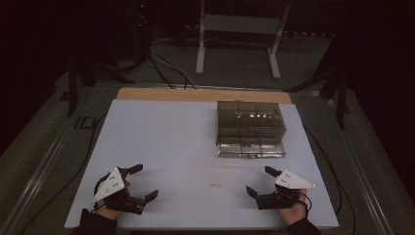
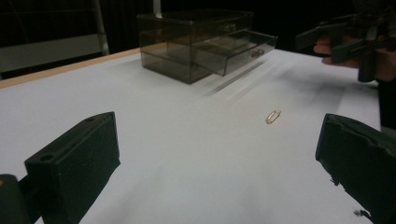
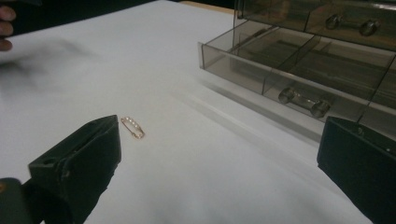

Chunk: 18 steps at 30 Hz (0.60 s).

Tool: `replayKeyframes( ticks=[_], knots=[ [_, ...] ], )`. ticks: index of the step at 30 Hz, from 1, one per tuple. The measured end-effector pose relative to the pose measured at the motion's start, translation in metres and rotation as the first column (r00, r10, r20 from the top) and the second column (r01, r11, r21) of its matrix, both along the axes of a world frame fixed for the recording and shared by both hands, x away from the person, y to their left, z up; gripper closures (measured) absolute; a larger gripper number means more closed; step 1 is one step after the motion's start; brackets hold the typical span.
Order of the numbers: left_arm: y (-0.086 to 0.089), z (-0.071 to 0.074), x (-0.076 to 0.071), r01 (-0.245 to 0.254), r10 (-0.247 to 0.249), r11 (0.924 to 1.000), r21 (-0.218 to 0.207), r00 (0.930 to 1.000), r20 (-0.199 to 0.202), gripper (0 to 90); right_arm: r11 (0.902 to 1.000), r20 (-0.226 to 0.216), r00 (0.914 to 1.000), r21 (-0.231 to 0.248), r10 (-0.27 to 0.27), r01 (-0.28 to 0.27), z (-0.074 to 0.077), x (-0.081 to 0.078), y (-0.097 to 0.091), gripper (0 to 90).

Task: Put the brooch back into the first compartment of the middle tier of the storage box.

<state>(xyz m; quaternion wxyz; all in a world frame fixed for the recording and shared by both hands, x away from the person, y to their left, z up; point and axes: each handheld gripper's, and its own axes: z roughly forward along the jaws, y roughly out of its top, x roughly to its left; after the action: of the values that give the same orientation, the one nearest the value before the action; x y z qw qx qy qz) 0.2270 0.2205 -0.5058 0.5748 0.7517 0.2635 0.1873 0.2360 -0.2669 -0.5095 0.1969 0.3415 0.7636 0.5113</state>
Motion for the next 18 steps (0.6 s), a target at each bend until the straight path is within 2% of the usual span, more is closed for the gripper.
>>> replayKeyframes(
  ticks=[8,14,18],
  knots=[
    [0.0002,0.0001,0.0018,-0.011,0.011,0.9999,-0.013,0.9999,-0.008,0.4,0.9997,0.002,0.9998,0.019,-0.018,0.018,0.0008,-0.0008,-0.0019,0.0],
    [0.0001,0.0007,0.0022,-0.007,0.007,0.9998,-0.020,1.0000,-0.005,0.3,0.9998,-0.020,0.9997,0.006,-0.017,0.017,-0.0006,0.0000,-0.0010,0.0],
    [0.0021,0.0010,0.0013,-0.010,0.010,0.9996,-0.026,0.9999,-0.007,0.4,0.9995,-0.007,0.9995,0.002,-0.032,0.032,0.0015,-0.0013,-0.0009,0.0]
  ],
)
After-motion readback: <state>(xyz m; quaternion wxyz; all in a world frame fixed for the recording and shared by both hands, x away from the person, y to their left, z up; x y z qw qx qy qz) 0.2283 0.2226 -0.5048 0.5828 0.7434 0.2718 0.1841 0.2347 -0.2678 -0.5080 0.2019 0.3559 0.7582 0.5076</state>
